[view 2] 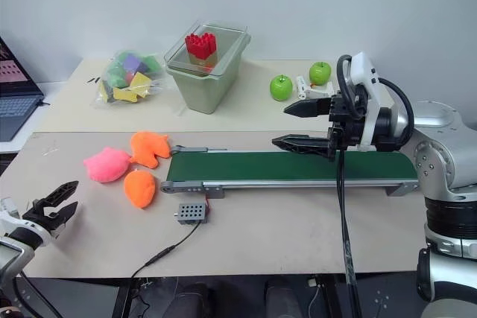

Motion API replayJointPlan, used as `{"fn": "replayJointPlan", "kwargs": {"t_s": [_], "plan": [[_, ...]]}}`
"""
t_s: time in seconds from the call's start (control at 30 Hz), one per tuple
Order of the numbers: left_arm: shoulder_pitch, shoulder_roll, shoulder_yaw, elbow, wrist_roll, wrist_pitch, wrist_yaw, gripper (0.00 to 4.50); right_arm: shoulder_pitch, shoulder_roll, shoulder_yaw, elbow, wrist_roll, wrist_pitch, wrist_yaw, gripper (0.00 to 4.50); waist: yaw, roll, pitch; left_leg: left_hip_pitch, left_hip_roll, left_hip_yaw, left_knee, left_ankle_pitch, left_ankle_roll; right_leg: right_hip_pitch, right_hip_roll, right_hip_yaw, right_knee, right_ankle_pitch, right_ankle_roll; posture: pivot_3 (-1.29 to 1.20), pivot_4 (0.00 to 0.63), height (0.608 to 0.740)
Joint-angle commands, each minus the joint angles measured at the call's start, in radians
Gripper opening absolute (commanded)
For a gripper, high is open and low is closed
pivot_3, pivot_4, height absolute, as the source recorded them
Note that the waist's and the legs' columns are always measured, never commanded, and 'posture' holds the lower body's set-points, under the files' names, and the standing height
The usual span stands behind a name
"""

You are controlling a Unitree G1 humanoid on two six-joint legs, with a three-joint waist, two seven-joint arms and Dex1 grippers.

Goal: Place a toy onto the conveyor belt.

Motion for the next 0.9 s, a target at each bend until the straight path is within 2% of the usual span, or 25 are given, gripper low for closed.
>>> {"fn": "replayJointPlan", "kwargs": {"t_s": [0.03, 0.3, 0.8, 0.9], "plan": [[-0.038, 0.033, -0.008, 0.052, -0.003, -0.044, -0.035, 4.46, 0.000, -0.023, -0.052, -0.052, 0.042, 0.019, -0.012, 4.50, 0.001, 0.000, 0.000, 0.000, 0.000, 0.000, 0.000, 0.000, 0.000, 0.000, 0.000, 0.000, 0.000, 0.000, 0.000, 0.00, 0.150, 0.740], [-0.123, 0.036, -0.054, 0.214, 0.032, -0.132, -0.090, 4.46, -0.003, -0.065, -0.060, -0.072, 0.053, 0.044, -0.031, 4.50, 0.007, 0.000, 0.000, 0.000, 0.000, 0.000, 0.000, 0.000, 0.000, 0.000, 0.000, 0.000, 0.000, 0.000, 0.000, 0.00, 0.150, 0.740], [-0.410, 0.045, -0.167, 0.595, 0.156, -0.350, -0.178, 4.46, -0.031, -0.126, -0.055, -0.079, 0.059, 0.070, -0.060, 4.50, 0.014, 0.000, 0.000, 0.000, -0.001, 0.000, 0.000, 0.000, 0.000, 0.000, 0.000, -0.001, 0.000, 0.000, 0.000, 0.00, 0.150, 0.740], [-0.435, 0.043, -0.180, 0.628, 0.170, -0.368, -0.200, 3.73, -0.028, -0.135, -0.061, -0.088, 0.062, 0.076, -0.068, 4.50, 0.011, 0.000, 0.000, -0.001, -0.001, 0.000, 0.000, 0.000, 0.000, 0.000, 0.000, -0.001, 0.001, 0.000, 0.000, 0.00, 0.150, 0.740]]}}
